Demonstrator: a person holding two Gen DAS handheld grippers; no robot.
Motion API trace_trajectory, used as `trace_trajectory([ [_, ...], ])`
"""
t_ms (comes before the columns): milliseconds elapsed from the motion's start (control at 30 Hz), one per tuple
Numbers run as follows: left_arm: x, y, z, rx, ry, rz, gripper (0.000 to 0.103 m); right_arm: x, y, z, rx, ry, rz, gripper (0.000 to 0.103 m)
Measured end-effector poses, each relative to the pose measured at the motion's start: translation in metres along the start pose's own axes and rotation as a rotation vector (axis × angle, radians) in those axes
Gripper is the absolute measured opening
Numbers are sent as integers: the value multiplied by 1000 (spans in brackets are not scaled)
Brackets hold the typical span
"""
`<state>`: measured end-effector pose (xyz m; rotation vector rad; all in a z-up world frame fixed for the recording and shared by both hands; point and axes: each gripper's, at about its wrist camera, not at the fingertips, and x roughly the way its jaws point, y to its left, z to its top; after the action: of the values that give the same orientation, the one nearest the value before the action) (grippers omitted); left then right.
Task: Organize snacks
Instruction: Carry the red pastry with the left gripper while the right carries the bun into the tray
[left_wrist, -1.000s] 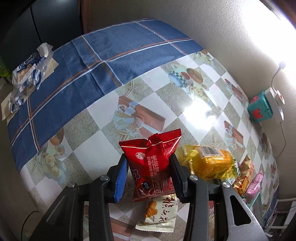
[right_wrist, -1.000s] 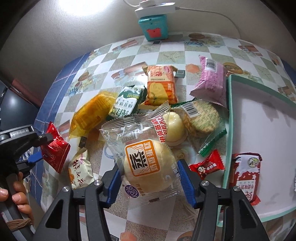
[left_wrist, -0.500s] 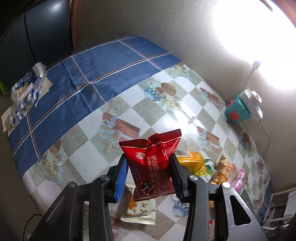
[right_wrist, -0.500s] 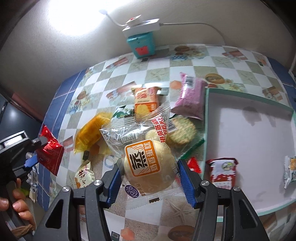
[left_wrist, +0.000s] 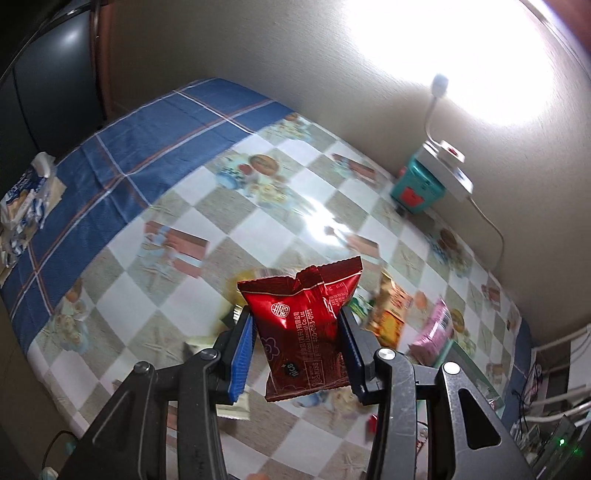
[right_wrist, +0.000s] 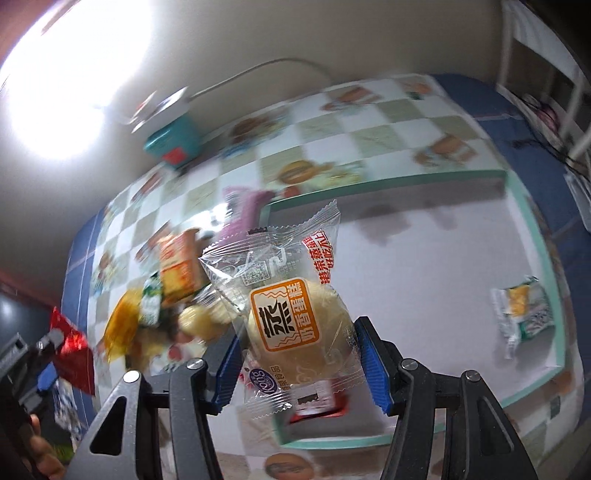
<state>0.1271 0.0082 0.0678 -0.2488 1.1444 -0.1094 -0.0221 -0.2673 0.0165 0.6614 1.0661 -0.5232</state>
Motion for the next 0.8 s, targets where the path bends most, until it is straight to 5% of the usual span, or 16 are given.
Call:
trace_trajectory([
  [400, 3, -73, -32, 139, 23, -55, 45, -11, -89, 16, 189, -42, -98, 61],
  [800, 22, -190, -105, 444, 109, -142, 45, -14, -148, 21, 318, -52, -154, 61],
])
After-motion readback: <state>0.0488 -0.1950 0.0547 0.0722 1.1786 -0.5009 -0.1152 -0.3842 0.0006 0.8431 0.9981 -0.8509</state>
